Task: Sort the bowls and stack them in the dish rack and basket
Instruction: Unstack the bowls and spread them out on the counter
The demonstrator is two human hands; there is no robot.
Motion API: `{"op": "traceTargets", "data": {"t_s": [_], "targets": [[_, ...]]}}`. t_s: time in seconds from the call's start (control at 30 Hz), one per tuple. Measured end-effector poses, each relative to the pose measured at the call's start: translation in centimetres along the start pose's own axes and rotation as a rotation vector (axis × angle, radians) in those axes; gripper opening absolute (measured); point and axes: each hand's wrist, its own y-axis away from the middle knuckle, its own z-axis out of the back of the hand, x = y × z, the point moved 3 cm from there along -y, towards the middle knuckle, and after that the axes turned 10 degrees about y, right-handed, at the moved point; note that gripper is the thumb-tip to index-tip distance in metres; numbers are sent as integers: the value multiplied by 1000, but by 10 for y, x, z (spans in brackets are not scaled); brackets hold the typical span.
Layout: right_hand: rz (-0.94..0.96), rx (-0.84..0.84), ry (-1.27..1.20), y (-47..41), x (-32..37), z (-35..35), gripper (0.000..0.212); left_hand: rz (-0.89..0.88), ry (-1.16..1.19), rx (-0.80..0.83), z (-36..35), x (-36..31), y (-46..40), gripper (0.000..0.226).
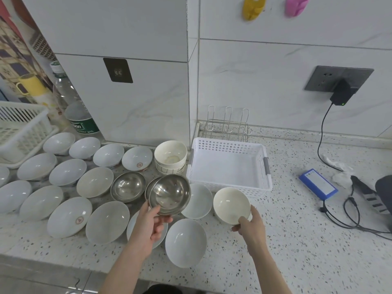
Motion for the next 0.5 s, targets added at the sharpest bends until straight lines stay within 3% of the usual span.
{"op": "traceTargets", "data": {"t_s": [0.23,0.4,0.5], "targets": [[-18,23,-8,-3,-6,-2,61,-5,-31,20,-3,3,3,25],[-58,101,15,-6,-8,7,63,-15,-181,113,-20,10,16,28],[-5,-39,183,3,-11,22,55,2,-290,209,-36,23,27,32]]}}
